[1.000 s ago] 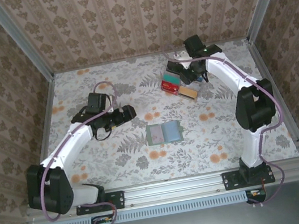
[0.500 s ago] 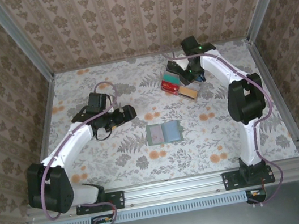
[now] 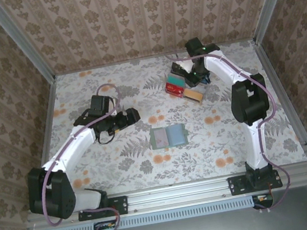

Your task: Take the credit cards out of the card holder

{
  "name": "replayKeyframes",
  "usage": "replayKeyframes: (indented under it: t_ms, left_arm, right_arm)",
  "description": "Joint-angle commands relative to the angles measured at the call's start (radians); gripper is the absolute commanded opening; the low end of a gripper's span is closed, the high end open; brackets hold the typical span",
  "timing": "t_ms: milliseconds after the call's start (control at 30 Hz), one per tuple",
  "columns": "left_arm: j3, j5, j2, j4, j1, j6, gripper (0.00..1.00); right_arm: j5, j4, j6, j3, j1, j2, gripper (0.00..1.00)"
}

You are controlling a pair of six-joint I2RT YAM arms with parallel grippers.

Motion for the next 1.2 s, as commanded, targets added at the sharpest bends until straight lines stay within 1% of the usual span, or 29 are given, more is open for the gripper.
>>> replayKeyframes:
  t_ms: [0,167,267,733,867,1167]
  left_arm:
    - [0.007,0.006,0.002,0.007,-0.004,-0.011,1.0]
    - [0.006,0.004,0.003,0.006,-0.004,-0.01,1.0]
    - [0.005,0.004,0.003,0.006,-0.005,-0.011,1.0]
    - [0.006,0.005,0.005,0.003,-0.006,-0.009,1.0]
    - [0.006,0.005,0.005,0.006,-0.006,-0.012,1.0]
    - [0.007,0.004,0.003,0.001,-0.006,-0.01,1.0]
  right_arm:
    - [-0.013,-0.031,-0.021,0.03,-0.004,0.022,0.15]
    - [0.0,-0.027,-0.059,0.018,-0.003,0.01,0.04]
    - [0.016,-0.021,-0.075,0.009,-0.003,-0.007,0.0]
    - [0.047,0.009,-0.086,-0.036,-0.005,-0.105,0.0]
    - [0.069,0.01,-0.082,-0.036,-0.004,-0.096,0.0]
    - [0.072,0.013,-0.103,-0.02,0.007,-0.038,0.0]
